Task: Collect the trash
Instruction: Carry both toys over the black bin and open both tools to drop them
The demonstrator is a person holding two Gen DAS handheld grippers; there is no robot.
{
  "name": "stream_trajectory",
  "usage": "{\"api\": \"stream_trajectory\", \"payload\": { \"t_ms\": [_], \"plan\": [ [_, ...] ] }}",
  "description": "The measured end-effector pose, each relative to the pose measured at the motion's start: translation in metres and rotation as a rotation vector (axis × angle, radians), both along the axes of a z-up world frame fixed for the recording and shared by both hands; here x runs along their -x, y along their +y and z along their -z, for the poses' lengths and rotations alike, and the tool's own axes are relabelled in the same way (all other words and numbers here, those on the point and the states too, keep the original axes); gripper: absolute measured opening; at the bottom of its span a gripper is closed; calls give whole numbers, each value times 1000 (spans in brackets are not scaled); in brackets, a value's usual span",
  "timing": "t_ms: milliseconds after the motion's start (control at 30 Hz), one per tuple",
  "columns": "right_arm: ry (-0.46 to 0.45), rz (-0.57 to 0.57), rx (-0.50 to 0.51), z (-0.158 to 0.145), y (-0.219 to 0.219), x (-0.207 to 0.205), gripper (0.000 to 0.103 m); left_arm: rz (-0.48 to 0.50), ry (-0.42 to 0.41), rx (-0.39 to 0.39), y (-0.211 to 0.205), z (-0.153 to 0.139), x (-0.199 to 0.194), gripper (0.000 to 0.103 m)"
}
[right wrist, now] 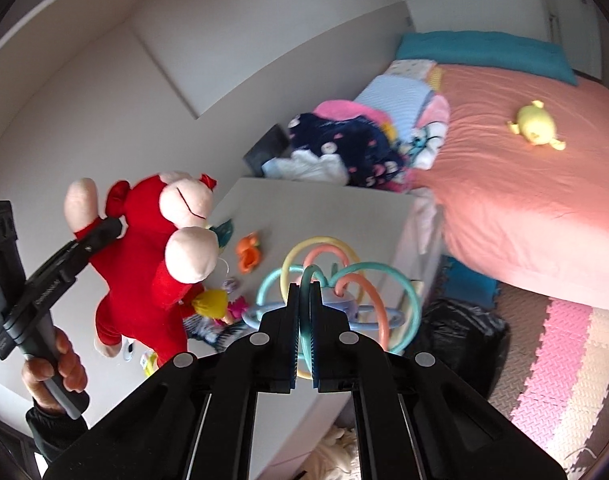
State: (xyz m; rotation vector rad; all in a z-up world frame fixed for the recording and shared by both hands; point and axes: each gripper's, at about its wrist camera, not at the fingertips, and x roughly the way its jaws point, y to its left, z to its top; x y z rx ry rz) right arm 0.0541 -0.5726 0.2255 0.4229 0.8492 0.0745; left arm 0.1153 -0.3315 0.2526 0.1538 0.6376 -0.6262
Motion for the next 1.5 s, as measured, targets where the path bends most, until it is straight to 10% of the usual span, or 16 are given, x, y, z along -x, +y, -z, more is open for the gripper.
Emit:
{"api": "stream_trajectory", "payload": {
  "t_ms": [833, 933, 967, 1000, 1067, 1500],
  "plan": [
    [293, 191, -42, 131, -150, 37, 6, 292, 269, -72, -221, 116, -13, 20],
    [347, 191, -15, 143, -149, 34, 8, 270, 310, -107, -235, 131, -21, 50],
    [344, 190, -11, 143, -149, 34, 14, 250, 294, -116, -237, 130, -20, 91],
    [338, 195, -2, 142, -148, 35, 28, 228, 254, -124, -237, 128, -19, 97],
    [317, 204, 28, 137, -146, 38, 42, 222, 203, -130, -234, 121, -13, 97],
    [266, 164, 54, 123, -125, 29, 42, 211, 214, -80, -199, 114, -17, 97]
  ]
}}
